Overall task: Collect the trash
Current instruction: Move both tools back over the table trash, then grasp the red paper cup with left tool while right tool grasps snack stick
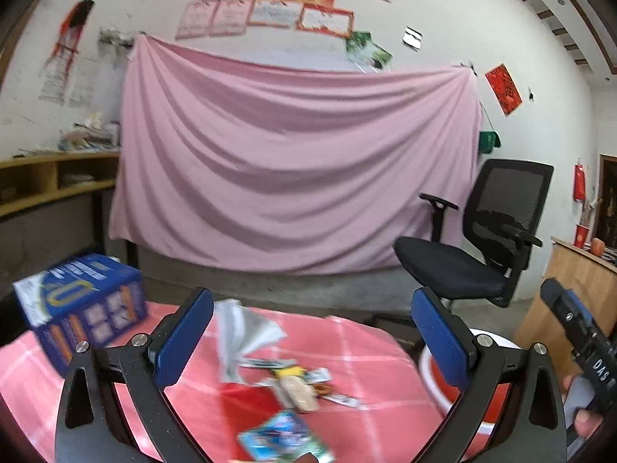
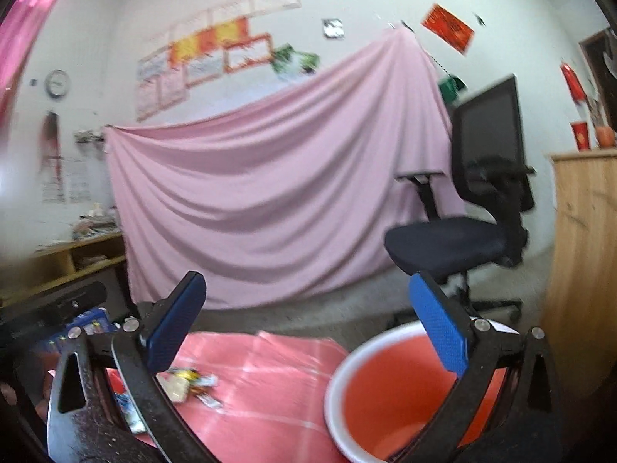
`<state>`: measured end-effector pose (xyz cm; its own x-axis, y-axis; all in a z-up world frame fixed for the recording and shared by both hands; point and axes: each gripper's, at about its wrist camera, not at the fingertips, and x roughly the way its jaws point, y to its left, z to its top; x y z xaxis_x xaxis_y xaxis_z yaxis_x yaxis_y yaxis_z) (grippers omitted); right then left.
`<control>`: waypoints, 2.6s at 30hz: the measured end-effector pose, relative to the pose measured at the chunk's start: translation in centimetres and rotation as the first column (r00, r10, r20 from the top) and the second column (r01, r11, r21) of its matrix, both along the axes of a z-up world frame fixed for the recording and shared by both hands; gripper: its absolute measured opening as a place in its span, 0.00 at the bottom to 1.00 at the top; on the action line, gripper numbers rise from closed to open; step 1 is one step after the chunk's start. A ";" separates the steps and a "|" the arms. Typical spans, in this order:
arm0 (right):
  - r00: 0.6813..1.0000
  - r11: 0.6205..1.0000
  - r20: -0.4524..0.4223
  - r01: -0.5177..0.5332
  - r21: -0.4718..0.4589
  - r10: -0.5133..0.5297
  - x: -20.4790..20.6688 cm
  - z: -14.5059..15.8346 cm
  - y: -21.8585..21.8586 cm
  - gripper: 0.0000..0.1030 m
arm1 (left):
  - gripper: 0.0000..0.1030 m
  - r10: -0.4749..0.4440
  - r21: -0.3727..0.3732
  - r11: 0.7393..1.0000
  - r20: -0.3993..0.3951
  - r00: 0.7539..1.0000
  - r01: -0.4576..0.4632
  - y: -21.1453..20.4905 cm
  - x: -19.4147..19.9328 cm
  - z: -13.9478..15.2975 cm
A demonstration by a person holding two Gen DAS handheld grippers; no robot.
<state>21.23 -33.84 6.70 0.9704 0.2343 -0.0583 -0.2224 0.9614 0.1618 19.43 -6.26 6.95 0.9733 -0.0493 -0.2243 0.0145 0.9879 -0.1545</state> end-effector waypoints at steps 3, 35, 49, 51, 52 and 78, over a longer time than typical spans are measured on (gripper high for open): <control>0.999 0.999 0.043 -0.029 -0.021 0.030 -0.6 0.2 1.9 1.00 | 0.98 0.040 0.017 0.999 0.021 0.999 -0.040 1.8 -1.3 -0.4; 0.812 0.914 -0.546 -0.360 -0.186 0.208 8.3 -8.6 10.9 0.83 | 0.47 -0.141 -0.133 0.987 -0.480 0.866 0.087 7.0 3.4 -8.6; 0.612 0.830 -0.764 -0.522 -0.196 0.204 12.6 -12.7 14.6 0.69 | 0.17 -0.294 -0.312 0.940 -0.531 0.795 0.139 7.3 4.8 -8.7; 0.602 0.825 -0.773 -0.530 -0.197 0.202 12.5 -13.0 14.7 0.68 | 0.14 -0.299 -0.315 0.938 -0.526 0.796 0.144 7.2 4.7 -8.5; 0.603 0.821 -0.772 -0.533 -0.205 0.199 12.4 -13.0 14.8 0.65 | 0.13 -0.300 -0.315 0.938 -0.522 0.799 0.147 7.3 4.5 -8.3; 0.617 0.761 -0.681 -0.635 -0.135 0.394 3.4 -9.6 12.5 0.33 | 0.06 -0.080 -0.066 0.996 -0.343 0.936 0.061 5.0 -2.7 -5.8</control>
<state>24.61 -21.29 -2.89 0.4232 0.5304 -0.7346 -0.6724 0.7273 0.1377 16.77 -1.22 1.14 0.8299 -0.1358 -0.5412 0.0197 0.9765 -0.2148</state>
